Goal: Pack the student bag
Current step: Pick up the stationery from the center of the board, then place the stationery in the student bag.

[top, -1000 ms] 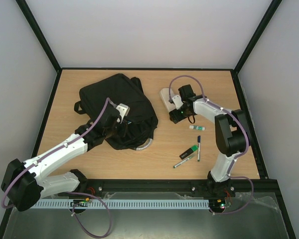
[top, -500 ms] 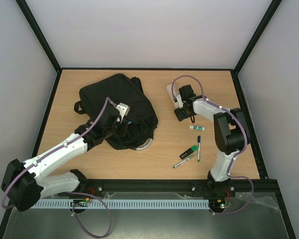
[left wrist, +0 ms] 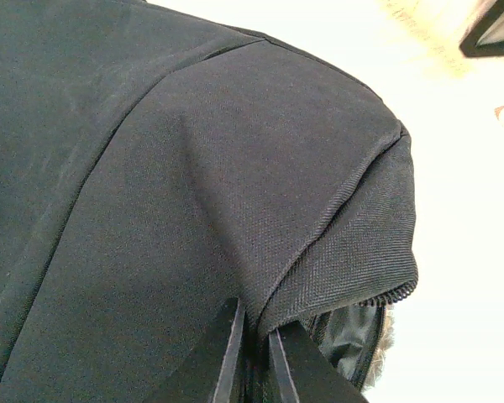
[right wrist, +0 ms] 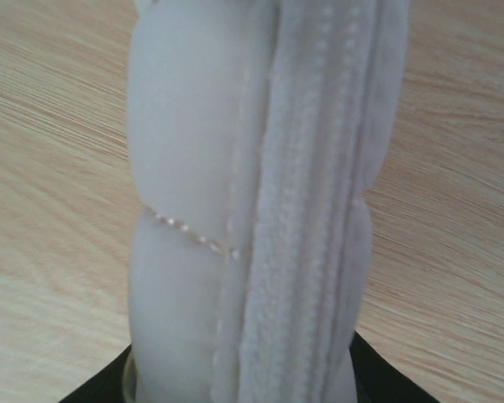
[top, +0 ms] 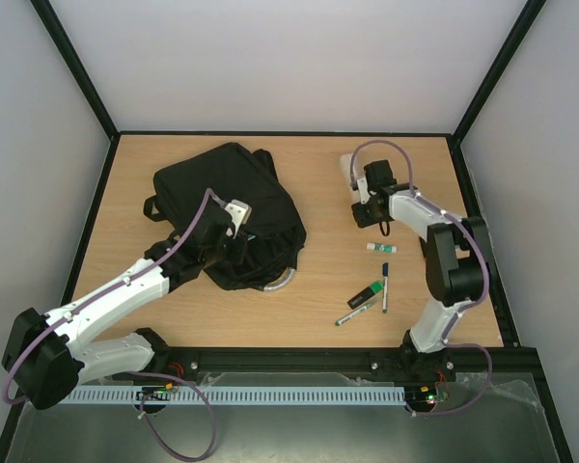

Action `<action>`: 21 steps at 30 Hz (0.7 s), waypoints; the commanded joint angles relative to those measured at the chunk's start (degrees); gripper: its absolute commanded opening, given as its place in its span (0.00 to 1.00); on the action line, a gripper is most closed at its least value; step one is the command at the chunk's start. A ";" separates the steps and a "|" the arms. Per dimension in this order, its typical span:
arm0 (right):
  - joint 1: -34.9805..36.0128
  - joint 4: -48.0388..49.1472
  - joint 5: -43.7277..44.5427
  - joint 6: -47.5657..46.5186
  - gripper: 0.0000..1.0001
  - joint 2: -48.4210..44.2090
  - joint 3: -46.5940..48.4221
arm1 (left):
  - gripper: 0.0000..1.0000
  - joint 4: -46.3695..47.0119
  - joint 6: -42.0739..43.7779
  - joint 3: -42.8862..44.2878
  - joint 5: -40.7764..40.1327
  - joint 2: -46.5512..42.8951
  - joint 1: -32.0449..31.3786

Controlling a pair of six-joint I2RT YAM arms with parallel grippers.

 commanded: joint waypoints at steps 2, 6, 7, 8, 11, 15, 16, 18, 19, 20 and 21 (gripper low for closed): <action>-0.21 -4.08 -12.91 0.00 0.28 -11.91 -0.84 | 0.06 1.25 0.43 1.79 -1.02 -1.42 -0.22; -0.20 -9.24 -23.00 -3.45 0.25 -21.09 -1.91 | 0.06 1.17 0.47 1.86 -1.48 -1.94 -0.26; -0.21 -11.24 -24.65 -4.61 0.24 -23.05 -1.90 | 0.06 1.12 0.44 1.86 -1.57 -2.08 -0.23; -0.20 -13.11 -26.12 -5.79 0.24 -25.11 -1.85 | 0.06 1.23 0.43 1.84 -1.70 -2.23 -0.18; -0.25 -19.34 -30.81 -10.36 0.24 -30.58 -1.80 | 0.06 1.25 0.35 1.83 -1.84 -2.65 -0.06; -0.04 -25.86 -39.82 -19.41 0.26 -37.42 -4.09 | 0.06 1.42 0.17 1.93 -1.31 -3.03 0.42; 0.22 -26.84 -41.07 -21.66 0.27 -38.92 -5.29 | 0.06 1.49 0.13 1.94 -1.10 -3.13 0.60; 1.11 -28.04 -41.76 -24.80 0.26 -40.91 -8.46 | 0.06 1.60 0.09 1.90 -0.76 -3.23 0.85; 2.14 -28.55 -41.58 -25.76 0.26 -41.23 -9.46 | 0.06 1.60 0.06 1.91 -0.64 -3.19 1.02; 3.25 -29.27 -41.20 -26.56 0.26 -41.21 -10.21 | 0.06 1.67 -0.08 1.94 -0.50 -3.18 1.21; 4.69 -29.90 -40.54 -27.25 0.26 -40.99 -11.01 | 0.06 1.68 -0.17 1.90 -0.44 -3.20 1.39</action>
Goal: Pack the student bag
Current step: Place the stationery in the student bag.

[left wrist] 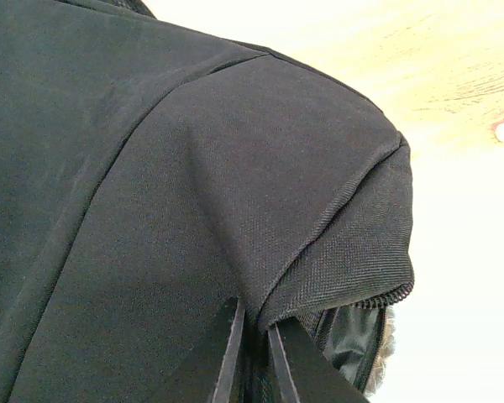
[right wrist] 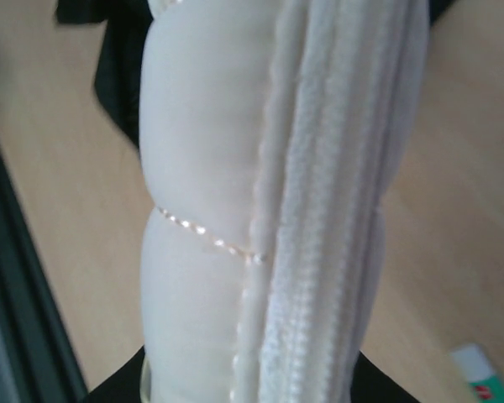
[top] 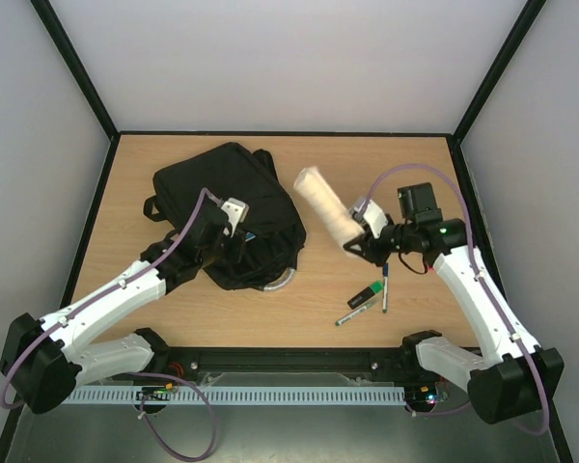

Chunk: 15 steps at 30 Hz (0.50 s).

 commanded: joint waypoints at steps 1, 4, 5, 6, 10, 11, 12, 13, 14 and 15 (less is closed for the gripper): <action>5.22 -8.13 -2.43 -8.13 0.25 0.06 -4.47 | 0.06 1.75 -0.25 1.94 0.38 -1.61 0.97; 9.97 -7.50 0.43 -9.08 0.23 0.25 -7.51 | 0.06 1.77 -0.44 1.90 0.51 -1.61 1.59; 11.51 -7.34 1.01 -9.35 0.23 0.44 -8.17 | 0.06 1.73 -0.50 1.94 0.52 -1.61 1.77; 13.05 -7.28 1.70 -9.53 0.23 0.83 -8.51 | 0.06 1.77 -0.51 1.90 0.57 -1.61 1.88; 18.99 -6.42 3.98 -9.96 0.21 2.59 -9.10 | 0.05 1.86 -0.53 1.87 0.70 -1.20 2.11; 20.46 -5.65 4.96 -10.15 0.21 3.02 -9.37 | 0.05 1.81 -0.53 1.93 0.62 -1.10 2.18; 21.95 -5.14 5.94 -10.47 0.21 3.46 -9.70 | 0.05 1.78 -0.53 1.94 0.49 -1.06 2.20; 23.37 -4.48 6.88 -10.64 0.21 3.97 -9.98 | 0.04 1.77 -0.53 1.89 0.40 -1.05 2.20; 24.80 -3.46 7.87 -10.39 0.21 4.49 -10.39 | 0.04 1.71 -0.58 1.86 0.29 -1.08 2.24; 25.85 -2.36 8.81 -9.76 0.21 5.32 -10.63 | 0.04 1.85 -0.62 1.85 0.22 -1.04 2.28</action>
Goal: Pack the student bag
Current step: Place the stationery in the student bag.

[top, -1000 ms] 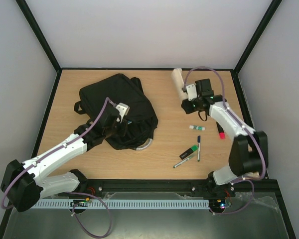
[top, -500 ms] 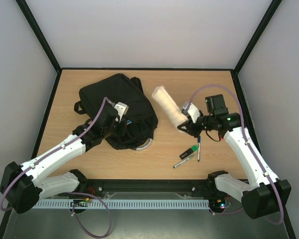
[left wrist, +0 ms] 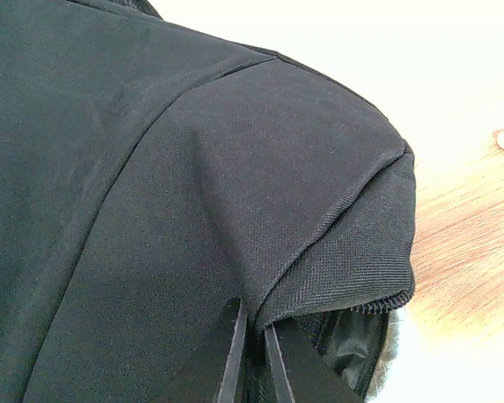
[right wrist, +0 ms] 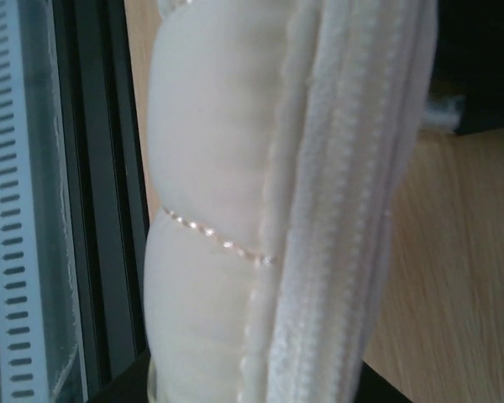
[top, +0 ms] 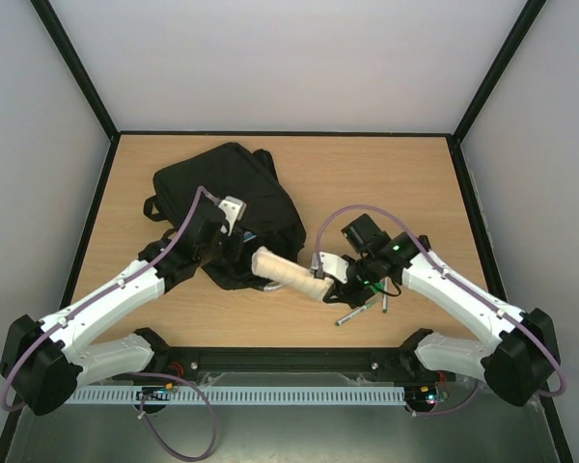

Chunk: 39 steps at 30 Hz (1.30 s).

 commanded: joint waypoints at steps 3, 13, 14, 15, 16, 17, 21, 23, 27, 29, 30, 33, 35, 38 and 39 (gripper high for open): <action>6.43 4.18 4.20 1.60 0.20 6.00 -0.89 | 0.03 1.90 -0.44 1.81 -1.41 -1.22 0.72; 7.85 11.00 -5.30 15.76 0.15 20.77 8.28 | 0.02 4.16 -1.06 0.73 -2.06 -5.69 0.89; 7.85 11.81 -6.04 16.90 0.15 21.46 8.84 | 0.02 4.79 -1.02 0.23 -2.10 -6.80 0.85; 7.85 13.11 -5.93 18.48 0.15 22.05 9.44 | 0.02 5.49 -1.01 -0.28 -2.10 -7.76 0.90; 7.85 14.53 -5.02 20.28 0.15 22.76 9.90 | 0.02 5.89 -0.94 -0.65 -2.19 -8.68 0.87; 7.85 15.56 -3.48 21.91 0.15 23.41 10.52 | 0.02 6.14 -0.98 -0.87 -2.51 -9.29 0.84; 7.80 16.06 1.53 25.74 0.16 28.46 14.17 | 0.02 6.81 -0.86 -1.28 -3.24 -10.71 0.82; 7.84 15.58 1.26 26.78 0.17 30.73 15.92 | 0.02 6.70 -0.84 -1.20 -3.11 -10.59 0.82; 7.85 17.06 0.50 29.76 0.18 32.84 18.10 | 0.03 6.52 -0.75 -1.09 -3.16 -10.37 0.82; 7.85 18.20 3.20 32.38 0.20 33.99 19.53 | 0.02 6.65 -0.75 -1.13 -3.35 -10.52 0.82; 7.85 19.45 4.87 34.65 0.21 34.10 19.61 | 0.02 6.65 -0.71 -1.17 -3.48 -10.48 0.82; 7.82 25.20 2.06 39.64 0.25 33.14 17.72 | 0.02 6.48 -0.54 -1.17 -4.09 -10.21 0.80; 7.85 26.90 -0.07 41.72 0.27 34.12 18.28 | 0.02 6.35 -0.44 -1.15 -4.63 -10.19 0.82; 7.85 27.47 0.12 43.04 0.33 37.28 20.57 | 0.02 6.31 -0.35 -1.33 -5.31 -10.45 0.78; 7.83 28.14 0.42 43.29 0.35 38.16 20.94 | 0.02 6.30 -0.36 -1.33 -5.60 -10.53 0.77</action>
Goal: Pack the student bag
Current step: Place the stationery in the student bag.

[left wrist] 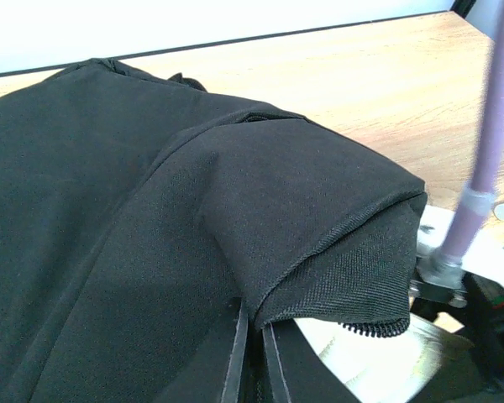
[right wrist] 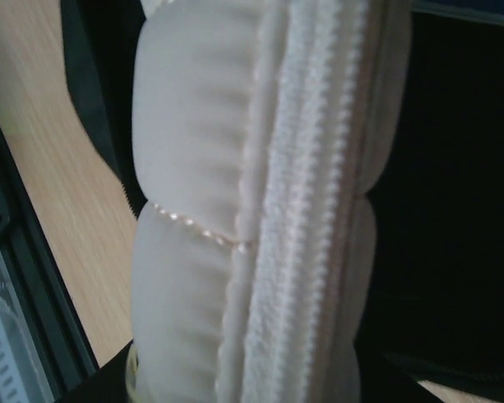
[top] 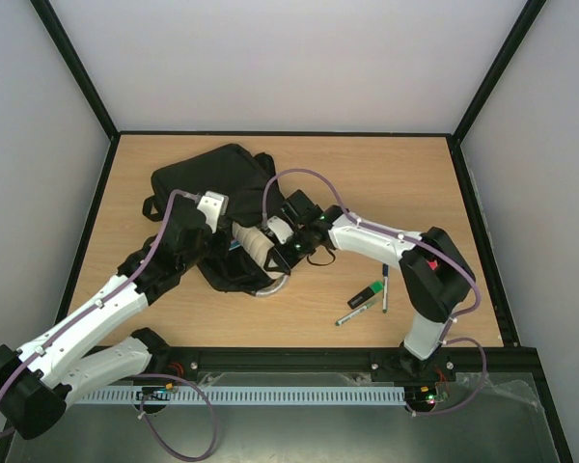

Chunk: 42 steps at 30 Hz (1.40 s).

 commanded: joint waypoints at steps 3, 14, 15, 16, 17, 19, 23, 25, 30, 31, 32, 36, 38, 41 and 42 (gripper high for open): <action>-0.20 5.62 -0.18 5.03 0.51 4.58 3.55 | 0.02 4.36 0.19 0.35 -2.62 -1.15 0.03; -0.21 4.70 2.98 -3.34 0.70 -7.57 -5.52 | 0.02 4.18 0.37 0.59 -2.44 -1.30 0.03; -0.21 4.19 3.76 -4.15 0.71 -7.93 -5.79 | 0.02 4.18 0.36 0.60 -2.47 -1.36 -0.01; -0.20 3.51 4.61 -5.01 0.71 -8.16 -5.92 | 0.02 4.18 0.36 0.55 -2.40 -1.37 -0.01; -0.24 2.75 5.48 -5.98 0.71 -8.22 -6.06 | 0.02 4.11 0.36 0.55 -2.36 -1.38 0.01; -0.20 1.42 6.91 -7.75 0.73 -8.45 -6.39 | 0.02 4.09 0.37 0.57 -2.30 -1.30 0.04; -0.20 0.39 7.29 -11.51 0.73 -10.60 -8.99 | 0.02 4.05 0.42 0.62 -2.36 -1.53 0.04; -0.20 -0.13 7.15 -14.01 0.73 -12.06 -10.42 | 0.02 4.09 0.37 0.55 -2.31 -1.52 0.02; 0.49 0.80 10.08 -19.18 0.73 -15.18 -13.59 | 0.02 4.02 0.44 0.70 -2.05 -1.26 0.04; 0.93 1.47 11.42 -19.88 0.73 -15.64 -14.16 | 0.02 4.00 0.50 0.68 -2.04 -1.29 0.04; 1.52 2.16 13.14 -20.37 0.73 -15.89 -14.58 | 0.02 4.00 0.53 0.67 -2.11 -1.36 0.04; 6.86 6.33 22.99 -22.27 0.72 -16.73 -16.85 | 0.02 4.00 0.49 0.66 -2.27 -1.48 0.04; 9.82 8.11 26.24 -23.18 0.72 -16.63 -17.62 | 0.02 4.01 0.48 0.55 -2.37 -1.52 0.03; 12.77 9.66 29.81 -22.58 0.72 -15.26 -17.20 | 0.02 3.92 0.46 0.60 -2.35 -1.41 -0.01; 13.63 10.30 31.59 -22.21 0.72 -14.59 -16.94 | 0.03 3.94 0.46 0.69 -2.38 -1.45 0.03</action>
